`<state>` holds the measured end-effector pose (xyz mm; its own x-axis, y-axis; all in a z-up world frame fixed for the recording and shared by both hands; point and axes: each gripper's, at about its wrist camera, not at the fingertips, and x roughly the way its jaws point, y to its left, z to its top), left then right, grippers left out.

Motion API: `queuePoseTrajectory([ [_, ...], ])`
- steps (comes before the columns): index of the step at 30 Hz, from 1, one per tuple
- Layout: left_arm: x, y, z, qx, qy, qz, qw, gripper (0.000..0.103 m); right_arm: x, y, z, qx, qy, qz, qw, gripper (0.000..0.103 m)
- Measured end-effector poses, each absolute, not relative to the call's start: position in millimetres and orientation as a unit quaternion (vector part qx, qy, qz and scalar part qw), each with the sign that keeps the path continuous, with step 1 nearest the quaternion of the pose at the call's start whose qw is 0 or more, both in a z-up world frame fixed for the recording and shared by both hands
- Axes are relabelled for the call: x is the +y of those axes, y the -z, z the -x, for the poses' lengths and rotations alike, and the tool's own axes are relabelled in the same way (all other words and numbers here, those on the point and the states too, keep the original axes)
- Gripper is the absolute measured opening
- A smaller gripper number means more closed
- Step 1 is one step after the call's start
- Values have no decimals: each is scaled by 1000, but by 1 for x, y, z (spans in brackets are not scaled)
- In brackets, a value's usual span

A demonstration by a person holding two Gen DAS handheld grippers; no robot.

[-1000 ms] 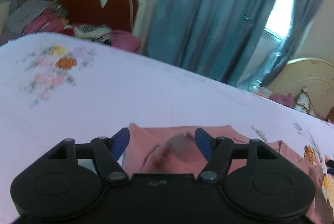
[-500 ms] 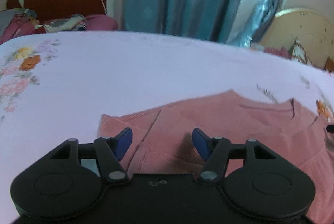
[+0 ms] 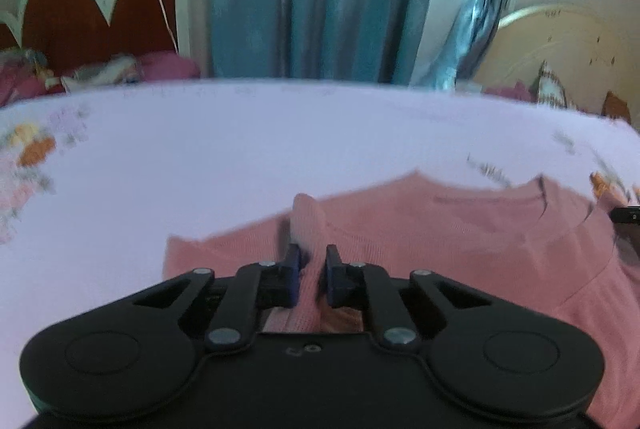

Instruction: Fold small clothes

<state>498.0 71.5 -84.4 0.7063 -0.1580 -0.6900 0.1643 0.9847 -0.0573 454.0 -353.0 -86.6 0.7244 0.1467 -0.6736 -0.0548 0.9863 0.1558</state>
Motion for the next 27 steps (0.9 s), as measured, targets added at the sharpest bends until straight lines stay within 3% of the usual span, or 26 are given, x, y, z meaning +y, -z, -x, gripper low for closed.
queuePoseTrajectory([
  [7,80,56,-495,292,32,25,956,10,-368,55,-449,278,12,-109,954,7],
  [13,53,96,-509,330,0,-36,943,10,-357,101,-474,354,51,-85,930,7],
  [19,58,114,-509,360,-21,-58,931,12,-370,122,-469,361,67,-78,927,8],
  [24,62,103,-503,354,-28,-58,933,30,-371,99,-456,337,72,-83,935,9],
  [25,65,99,-500,349,-29,-53,935,38,-371,93,-451,332,67,-89,937,10],
  [26,69,94,-497,343,-34,-47,938,53,-371,87,-447,328,57,-95,938,10],
  [27,74,89,-491,333,-38,-38,941,59,-368,83,-442,325,47,-95,940,11],
])
